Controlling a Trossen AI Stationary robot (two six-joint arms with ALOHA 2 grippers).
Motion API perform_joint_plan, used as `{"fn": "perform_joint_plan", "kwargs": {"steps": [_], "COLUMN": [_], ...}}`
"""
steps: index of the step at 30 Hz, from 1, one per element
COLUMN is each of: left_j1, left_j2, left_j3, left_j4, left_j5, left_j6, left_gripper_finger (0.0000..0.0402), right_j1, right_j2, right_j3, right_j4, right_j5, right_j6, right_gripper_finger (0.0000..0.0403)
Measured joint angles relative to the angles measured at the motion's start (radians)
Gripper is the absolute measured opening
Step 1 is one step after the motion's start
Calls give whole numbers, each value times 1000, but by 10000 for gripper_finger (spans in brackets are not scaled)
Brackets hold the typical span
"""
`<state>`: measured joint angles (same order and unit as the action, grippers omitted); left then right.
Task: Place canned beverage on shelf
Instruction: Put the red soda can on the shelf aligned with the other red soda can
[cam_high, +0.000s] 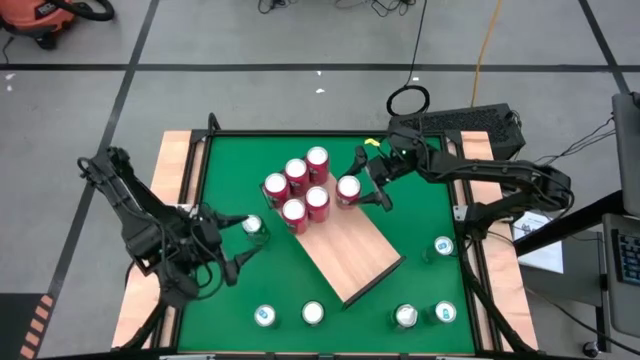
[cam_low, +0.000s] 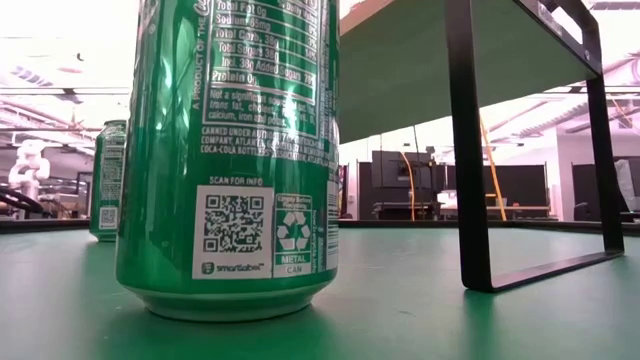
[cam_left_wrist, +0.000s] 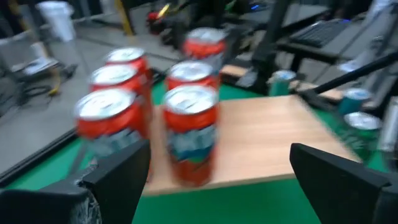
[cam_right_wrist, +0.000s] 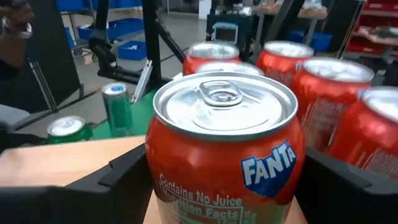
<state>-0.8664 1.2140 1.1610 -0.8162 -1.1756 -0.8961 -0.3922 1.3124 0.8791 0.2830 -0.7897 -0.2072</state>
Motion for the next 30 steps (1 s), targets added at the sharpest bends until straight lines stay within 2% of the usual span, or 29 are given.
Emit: {"fn": "perform_joint_plan", "kwargs": {"steps": [5,9,30], "left_j1": [6,21,109], "left_j2": [1,-1,-7], "left_j3": [-2,-2,-2], "left_j4": [285,388,337], "left_j5": [73,118,143], "left_j6": [347,514,562], "left_gripper_finger": [384,384,384], "right_j1": [-18,-34,-34], "right_j2": [54,80,123], "right_j3": [0,0,1], "right_j4": [38,85,118], "right_j5": [1,1,0], "right_j6": [12,48,38], "right_gripper_finger": [306,306,306]}}
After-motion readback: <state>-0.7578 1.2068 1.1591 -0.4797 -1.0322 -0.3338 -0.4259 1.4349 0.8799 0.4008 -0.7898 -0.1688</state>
